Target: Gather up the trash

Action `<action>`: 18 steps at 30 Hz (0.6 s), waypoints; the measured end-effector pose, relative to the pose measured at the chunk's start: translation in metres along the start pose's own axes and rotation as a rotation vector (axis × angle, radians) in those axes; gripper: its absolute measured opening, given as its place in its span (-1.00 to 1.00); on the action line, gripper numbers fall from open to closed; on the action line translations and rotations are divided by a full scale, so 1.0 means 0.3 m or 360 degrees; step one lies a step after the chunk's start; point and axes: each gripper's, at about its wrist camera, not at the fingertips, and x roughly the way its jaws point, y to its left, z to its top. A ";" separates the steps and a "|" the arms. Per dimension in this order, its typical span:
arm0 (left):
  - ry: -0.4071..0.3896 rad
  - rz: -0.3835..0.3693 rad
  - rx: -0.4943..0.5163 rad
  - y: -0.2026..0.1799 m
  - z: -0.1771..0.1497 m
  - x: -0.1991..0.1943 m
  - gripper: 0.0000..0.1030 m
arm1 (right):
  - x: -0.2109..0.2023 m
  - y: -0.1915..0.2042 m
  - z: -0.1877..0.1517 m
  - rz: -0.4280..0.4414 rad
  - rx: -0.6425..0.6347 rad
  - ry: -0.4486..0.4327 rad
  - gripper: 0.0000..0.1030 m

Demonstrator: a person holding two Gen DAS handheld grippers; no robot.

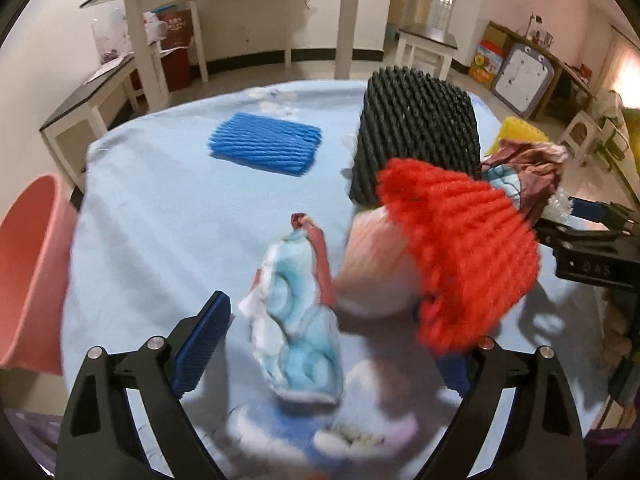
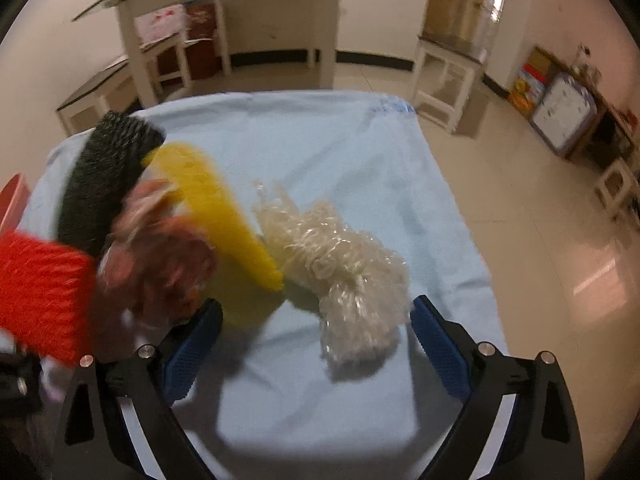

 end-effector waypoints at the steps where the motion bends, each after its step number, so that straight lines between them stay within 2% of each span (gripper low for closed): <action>1: -0.0010 -0.0008 -0.0012 0.010 -0.007 -0.021 0.80 | -0.019 -0.004 -0.009 0.0006 -0.0015 -0.0017 0.81; 4: -0.0059 -0.0018 -0.0044 0.034 -0.027 -0.080 0.80 | -0.066 -0.023 -0.038 0.0069 0.0007 -0.0050 0.81; 12: -0.0157 0.0088 -0.0115 0.038 -0.080 -0.183 0.78 | -0.187 -0.027 -0.101 0.0210 0.0020 -0.0184 0.81; 15: -0.0164 0.0129 -0.0131 0.021 -0.083 -0.188 0.55 | -0.210 -0.015 -0.117 0.0249 0.0027 -0.0217 0.77; 18: -0.0168 0.0145 -0.0154 0.008 -0.089 -0.193 0.42 | -0.239 0.018 -0.141 0.0277 -0.0001 -0.0247 0.75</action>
